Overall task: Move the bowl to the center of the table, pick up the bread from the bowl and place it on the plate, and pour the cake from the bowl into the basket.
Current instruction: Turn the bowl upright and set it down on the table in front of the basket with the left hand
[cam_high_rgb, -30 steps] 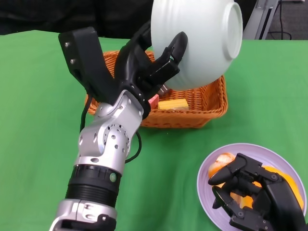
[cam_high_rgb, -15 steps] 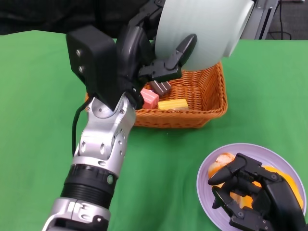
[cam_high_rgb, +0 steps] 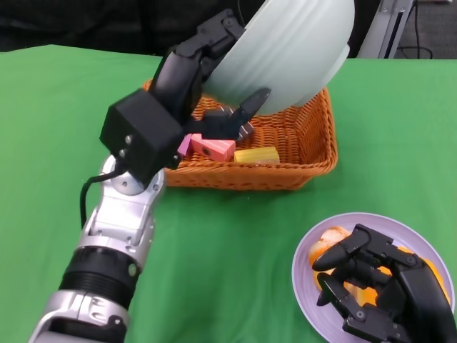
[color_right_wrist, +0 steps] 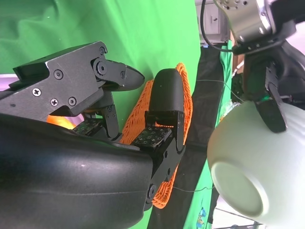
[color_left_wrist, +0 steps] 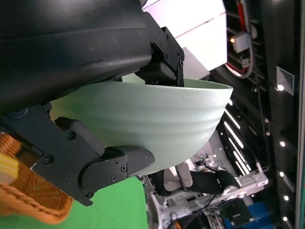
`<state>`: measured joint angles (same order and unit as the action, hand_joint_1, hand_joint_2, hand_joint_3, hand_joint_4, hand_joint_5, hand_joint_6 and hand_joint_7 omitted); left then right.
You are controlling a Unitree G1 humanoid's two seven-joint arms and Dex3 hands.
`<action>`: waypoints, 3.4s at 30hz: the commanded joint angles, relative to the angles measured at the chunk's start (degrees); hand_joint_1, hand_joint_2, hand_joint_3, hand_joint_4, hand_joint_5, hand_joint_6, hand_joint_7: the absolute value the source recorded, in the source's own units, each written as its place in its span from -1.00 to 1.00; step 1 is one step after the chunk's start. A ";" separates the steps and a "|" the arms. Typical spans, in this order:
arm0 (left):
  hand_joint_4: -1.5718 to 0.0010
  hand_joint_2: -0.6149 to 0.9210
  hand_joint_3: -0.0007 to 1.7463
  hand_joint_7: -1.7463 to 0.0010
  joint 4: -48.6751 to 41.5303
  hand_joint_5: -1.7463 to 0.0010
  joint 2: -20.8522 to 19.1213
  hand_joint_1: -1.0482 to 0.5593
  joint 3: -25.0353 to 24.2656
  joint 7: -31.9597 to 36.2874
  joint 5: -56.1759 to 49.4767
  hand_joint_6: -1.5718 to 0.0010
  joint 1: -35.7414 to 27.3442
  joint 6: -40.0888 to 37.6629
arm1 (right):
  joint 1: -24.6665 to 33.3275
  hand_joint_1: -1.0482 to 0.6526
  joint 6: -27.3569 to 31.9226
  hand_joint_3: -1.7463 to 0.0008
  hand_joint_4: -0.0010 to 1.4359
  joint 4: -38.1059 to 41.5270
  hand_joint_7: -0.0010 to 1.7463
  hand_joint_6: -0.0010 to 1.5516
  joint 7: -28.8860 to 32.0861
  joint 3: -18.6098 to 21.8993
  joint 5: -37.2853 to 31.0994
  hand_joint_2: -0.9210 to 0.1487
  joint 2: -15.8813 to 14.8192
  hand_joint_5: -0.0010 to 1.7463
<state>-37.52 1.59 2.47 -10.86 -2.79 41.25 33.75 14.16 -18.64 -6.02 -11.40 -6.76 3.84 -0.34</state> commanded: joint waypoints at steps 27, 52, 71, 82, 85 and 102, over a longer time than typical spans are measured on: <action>0.13 0.49 0.35 -0.64 -5.10 -0.93 -24.48 0.10 5.04 35.29 -39.31 0.15 -3.50 30.46 | -1.77 0.10 -0.73 0.32 -0.02 0.83 0.43 -0.17 0.81 0.71 -0.45 -0.66 -0.43 0.69; 0.06 0.40 0.30 -0.62 4.48 -0.97 -36.19 0.23 7.99 57.32 -54.81 0.10 -28.83 38.20 | -0.07 0.11 0.75 0.32 -0.08 -2.22 0.40 -0.19 -0.16 0.52 -0.24 -0.69 -1.07 0.69; 0.07 0.49 0.10 -0.74 11.54 -0.94 -35.62 0.29 8.93 54.32 -53.16 0.20 -37.85 35.52 | 3.70 0.12 5.86 0.33 -0.03 -10.57 0.35 -0.16 -0.38 0.35 0.62 -0.72 -2.29 0.67; 0.08 0.53 0.01 -0.65 12.02 -0.95 -36.22 0.24 9.97 48.32 -50.49 0.17 -37.78 31.69 | 4.56 0.14 6.12 0.19 -0.02 -12.15 0.39 -0.17 -0.40 0.22 0.73 -0.58 -2.56 0.70; 0.09 0.60 -0.10 -0.59 12.21 -0.92 -36.34 0.23 10.38 45.97 -49.64 0.15 -37.53 30.77 | 4.86 0.14 6.16 0.18 0.00 -12.38 0.37 -0.16 -0.26 0.19 0.55 -0.58 -2.62 0.69; 0.08 1.00 -0.75 -0.12 11.84 -0.69 -33.99 0.19 14.51 35.03 -47.43 -0.04 -33.96 22.00 | 5.87 0.18 7.08 0.02 -0.02 -13.57 0.36 -0.14 0.30 -0.57 -0.34 -0.46 -2.60 0.69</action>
<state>-25.09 -32.36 16.46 24.65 -49.84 6.06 56.57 19.86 -11.30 -19.31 -11.28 -7.53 3.41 -2.47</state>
